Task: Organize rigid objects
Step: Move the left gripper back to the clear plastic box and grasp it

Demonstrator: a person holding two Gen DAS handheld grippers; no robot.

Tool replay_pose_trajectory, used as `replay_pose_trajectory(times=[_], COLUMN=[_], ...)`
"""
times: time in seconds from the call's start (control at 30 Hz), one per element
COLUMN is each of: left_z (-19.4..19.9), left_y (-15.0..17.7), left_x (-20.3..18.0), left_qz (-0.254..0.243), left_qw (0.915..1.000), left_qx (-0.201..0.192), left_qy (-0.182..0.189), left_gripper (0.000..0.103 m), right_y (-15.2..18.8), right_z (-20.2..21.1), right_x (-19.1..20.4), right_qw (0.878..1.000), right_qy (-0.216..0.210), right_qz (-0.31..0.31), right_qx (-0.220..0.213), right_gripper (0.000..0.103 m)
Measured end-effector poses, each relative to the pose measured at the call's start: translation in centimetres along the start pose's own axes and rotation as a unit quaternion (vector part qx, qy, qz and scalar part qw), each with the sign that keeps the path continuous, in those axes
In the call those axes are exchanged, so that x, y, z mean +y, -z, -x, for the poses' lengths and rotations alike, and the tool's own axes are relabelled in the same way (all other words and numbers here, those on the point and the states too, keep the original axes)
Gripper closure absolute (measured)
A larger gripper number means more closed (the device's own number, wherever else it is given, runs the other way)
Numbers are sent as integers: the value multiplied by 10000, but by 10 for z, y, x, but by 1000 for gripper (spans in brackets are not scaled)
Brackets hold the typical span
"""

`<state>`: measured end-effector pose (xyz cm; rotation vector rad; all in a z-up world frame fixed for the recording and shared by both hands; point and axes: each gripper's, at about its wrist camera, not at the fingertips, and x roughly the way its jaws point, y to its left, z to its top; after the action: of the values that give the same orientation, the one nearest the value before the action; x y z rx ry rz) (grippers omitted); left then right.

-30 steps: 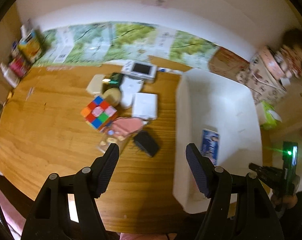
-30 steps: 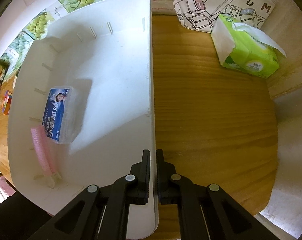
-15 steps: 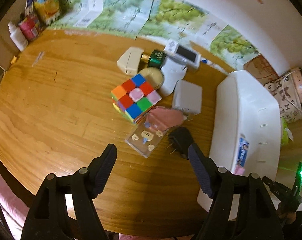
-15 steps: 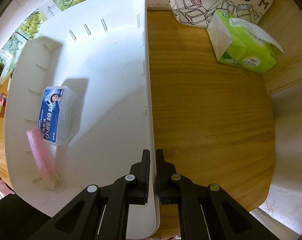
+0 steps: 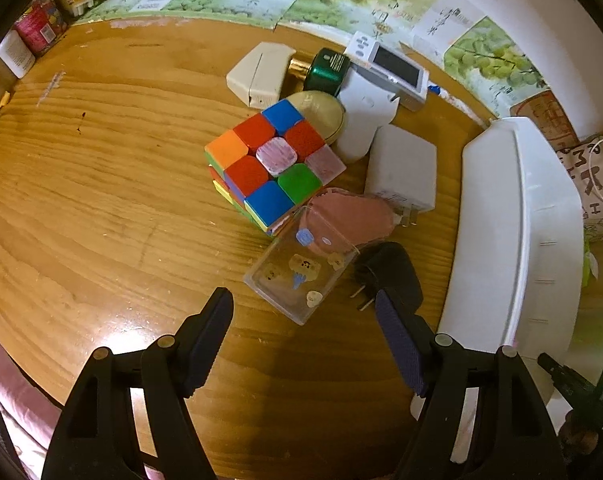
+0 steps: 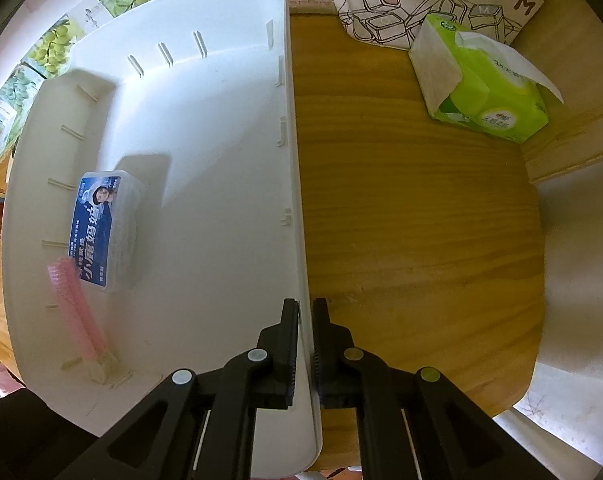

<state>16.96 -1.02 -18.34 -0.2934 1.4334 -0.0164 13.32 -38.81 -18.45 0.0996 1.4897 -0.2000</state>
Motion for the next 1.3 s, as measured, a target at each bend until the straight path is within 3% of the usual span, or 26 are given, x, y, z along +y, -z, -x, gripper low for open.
replay_pose_trajectory(times=[0.7,1.3], left_z=[-33,-36], left_y=[-20,-26], left_x=[-15,-19], left_qz=[-244,-234], left_qw=[9985,9977], left_qx=[341,439], left_qy=[-338,-464], left_gripper=[28,36], right_y=[-4,-7], right_z=[-1,1], right_x=[3,8], right_qw=[9999,9998], right_qy=[114,160], right_qz=[-10,77], right_qx=[72,82], right_gripper=[94,94])
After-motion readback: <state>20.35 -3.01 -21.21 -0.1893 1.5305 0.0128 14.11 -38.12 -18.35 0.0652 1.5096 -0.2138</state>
